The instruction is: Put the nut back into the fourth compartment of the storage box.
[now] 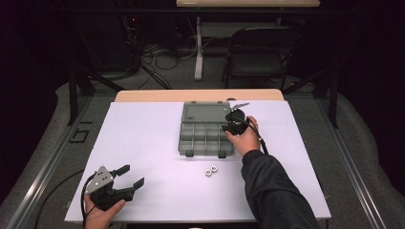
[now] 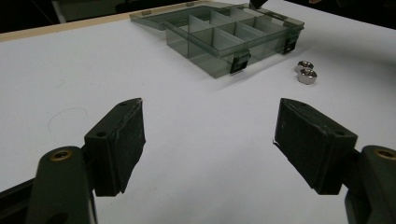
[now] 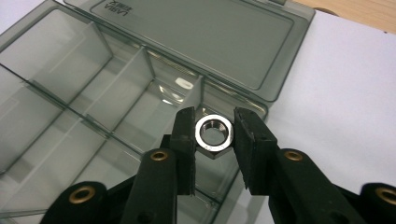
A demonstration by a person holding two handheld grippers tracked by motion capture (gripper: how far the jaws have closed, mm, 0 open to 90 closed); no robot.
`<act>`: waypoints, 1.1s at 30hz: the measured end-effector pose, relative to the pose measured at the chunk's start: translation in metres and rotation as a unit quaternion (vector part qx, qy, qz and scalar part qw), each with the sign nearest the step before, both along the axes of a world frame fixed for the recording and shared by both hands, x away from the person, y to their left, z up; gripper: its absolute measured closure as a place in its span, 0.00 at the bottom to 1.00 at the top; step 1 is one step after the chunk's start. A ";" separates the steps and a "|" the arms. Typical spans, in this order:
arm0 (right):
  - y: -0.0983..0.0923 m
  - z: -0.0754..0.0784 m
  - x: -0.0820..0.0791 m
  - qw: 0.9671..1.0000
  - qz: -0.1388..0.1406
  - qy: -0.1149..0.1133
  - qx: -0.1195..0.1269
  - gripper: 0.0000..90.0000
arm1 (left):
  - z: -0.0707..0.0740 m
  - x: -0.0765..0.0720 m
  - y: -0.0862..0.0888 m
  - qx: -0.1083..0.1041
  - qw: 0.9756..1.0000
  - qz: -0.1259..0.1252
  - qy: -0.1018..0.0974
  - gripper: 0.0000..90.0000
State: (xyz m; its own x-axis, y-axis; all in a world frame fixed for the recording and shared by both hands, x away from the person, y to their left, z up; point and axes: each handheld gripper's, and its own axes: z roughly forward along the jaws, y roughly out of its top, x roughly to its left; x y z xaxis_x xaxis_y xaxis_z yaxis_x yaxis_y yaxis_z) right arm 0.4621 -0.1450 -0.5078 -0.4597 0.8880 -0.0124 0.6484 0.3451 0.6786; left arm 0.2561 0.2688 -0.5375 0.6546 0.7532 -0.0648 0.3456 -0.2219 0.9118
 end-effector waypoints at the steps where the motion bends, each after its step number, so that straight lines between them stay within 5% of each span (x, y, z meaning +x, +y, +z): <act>1: 0.001 0.000 0.000 1.000 0.002 -0.002 -0.001 0.78 | 0.000 0.000 0.000 -0.001 1.000 0.000 0.001 0.27; 3: 0.002 -0.001 0.000 1.000 0.002 -0.005 -0.005 0.78 | 0.000 0.000 0.000 -0.001 1.000 0.000 0.001 0.27; 9: 0.005 0.001 -0.002 1.000 0.004 -0.017 -0.018 0.53 | 0.000 0.000 0.000 0.000 1.000 0.000 0.000 0.27; 10: 0.004 0.001 -0.003 1.000 0.007 -0.028 -0.005 0.51 | 0.000 0.000 0.000 0.001 1.000 0.000 0.000 0.27; 21: -0.004 0.017 -0.013 0.999 0.018 -0.032 -0.001 0.48 | 0.000 0.000 0.000 0.001 1.000 0.001 0.000 0.27; 26: -0.004 0.029 -0.030 0.997 0.052 -0.045 -0.023 0.49 | 0.000 -0.001 0.000 0.001 1.000 0.002 0.000 0.27; 33: -0.006 0.039 -0.058 0.995 0.078 -0.059 0.008 0.52 | 0.000 -0.001 0.000 0.000 1.000 0.002 0.000 0.27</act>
